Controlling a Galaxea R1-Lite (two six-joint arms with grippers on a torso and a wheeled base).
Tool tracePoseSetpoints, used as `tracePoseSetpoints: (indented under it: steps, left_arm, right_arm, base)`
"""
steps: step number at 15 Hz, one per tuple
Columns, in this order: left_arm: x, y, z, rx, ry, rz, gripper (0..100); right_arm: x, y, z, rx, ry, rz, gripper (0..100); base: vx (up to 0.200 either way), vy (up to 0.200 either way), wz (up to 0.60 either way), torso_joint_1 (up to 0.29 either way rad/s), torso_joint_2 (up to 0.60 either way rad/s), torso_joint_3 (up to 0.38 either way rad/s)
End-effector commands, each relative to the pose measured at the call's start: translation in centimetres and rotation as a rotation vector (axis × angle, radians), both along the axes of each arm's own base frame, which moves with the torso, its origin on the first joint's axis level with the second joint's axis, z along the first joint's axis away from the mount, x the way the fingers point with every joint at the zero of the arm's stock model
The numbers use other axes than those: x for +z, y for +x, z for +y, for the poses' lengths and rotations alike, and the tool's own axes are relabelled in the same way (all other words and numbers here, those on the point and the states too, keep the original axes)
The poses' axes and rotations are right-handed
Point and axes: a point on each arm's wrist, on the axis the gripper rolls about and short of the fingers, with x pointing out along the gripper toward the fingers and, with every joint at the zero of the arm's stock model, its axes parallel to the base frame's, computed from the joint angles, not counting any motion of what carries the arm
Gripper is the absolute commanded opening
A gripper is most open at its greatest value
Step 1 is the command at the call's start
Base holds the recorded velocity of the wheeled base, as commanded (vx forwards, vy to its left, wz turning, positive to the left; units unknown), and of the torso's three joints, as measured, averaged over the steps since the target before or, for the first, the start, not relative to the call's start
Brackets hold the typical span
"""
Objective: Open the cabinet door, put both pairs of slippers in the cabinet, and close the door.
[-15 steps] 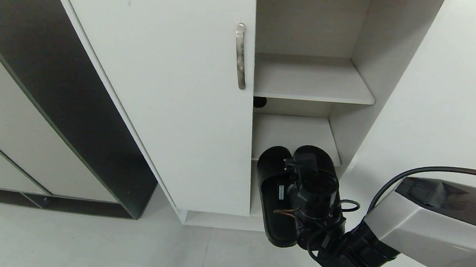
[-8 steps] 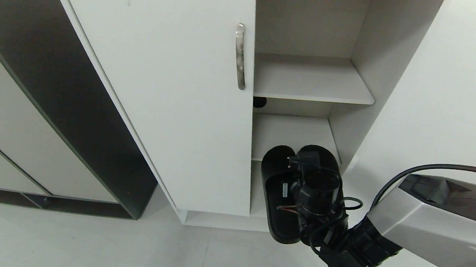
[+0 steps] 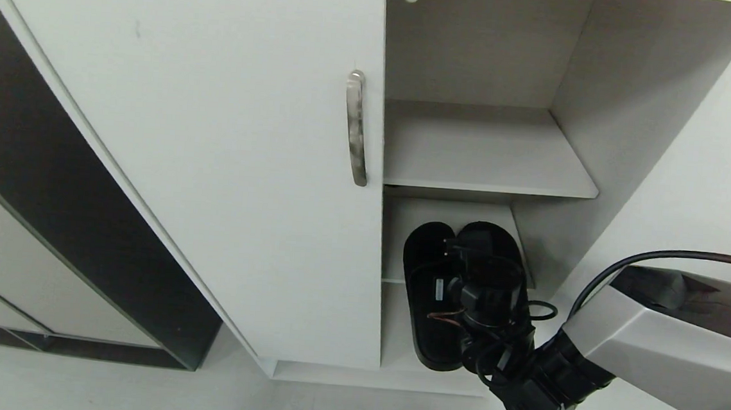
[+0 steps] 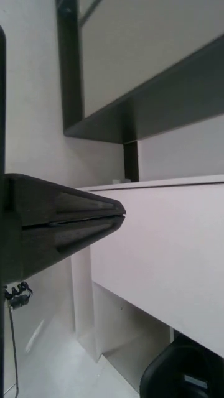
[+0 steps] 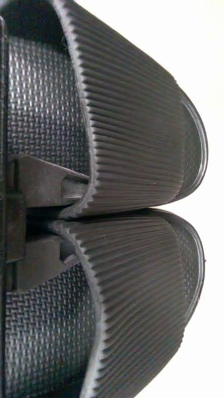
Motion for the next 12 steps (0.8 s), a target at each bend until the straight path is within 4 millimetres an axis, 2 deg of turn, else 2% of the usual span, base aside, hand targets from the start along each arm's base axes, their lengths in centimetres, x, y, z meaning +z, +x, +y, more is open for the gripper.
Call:
tracePoseSetpoints:
  steps: [1, 4, 7, 9, 10, 12]
  left_arm:
    - [0.0, 0.0, 0.0, 0.0, 0.0, 0.002, 0]
    - [0.0, 0.0, 0.0, 0.0, 0.0, 0.002, 0]
    - [0.0, 0.0, 0.0, 0.0, -0.002, 0.002, 0]
    - [0.0, 0.0, 0.0, 0.0, 0.0, 0.002, 0]
    - [0.0, 0.0, 0.0, 0.0, 0.0, 0.002, 0]
    - [0.0, 0.0, 0.0, 0.0, 0.0, 0.002, 0]
  right_arm:
    - [-0.4, 0.4, 0.0, -0.005, 0.01, 0.002, 0]
    - [-1.5, 0.7, 0.2, -0.007, 0.021, 0.021, 0]
    - [-2.2, 3.2, 0.3, -0.038, 0.065, -0.007, 0]
    - [-1.5, 4.4, 0.3, -0.05, 0.081, -0.027, 0]
    - [-1.5, 4.4, 0.3, -0.05, 0.081, -0.027, 0]
    - [-0.6, 6.3, 0.5, -0.046, 0.09, -0.008, 0]
  base:
    - [0.0, 0.0, 0.0, 0.0, 0.0, 0.0]
    - [0.0, 0.0, 0.0, 0.0, 0.0, 0.0]
    - [0.0, 0.0, 0.0, 0.0, 0.0, 0.0]
    - [0.0, 0.0, 0.0, 0.0, 0.0, 0.0]
    - [0.0, 0.0, 0.0, 0.0, 0.0, 0.0]
    - [0.0, 0.0, 0.0, 0.0, 0.0, 0.0]
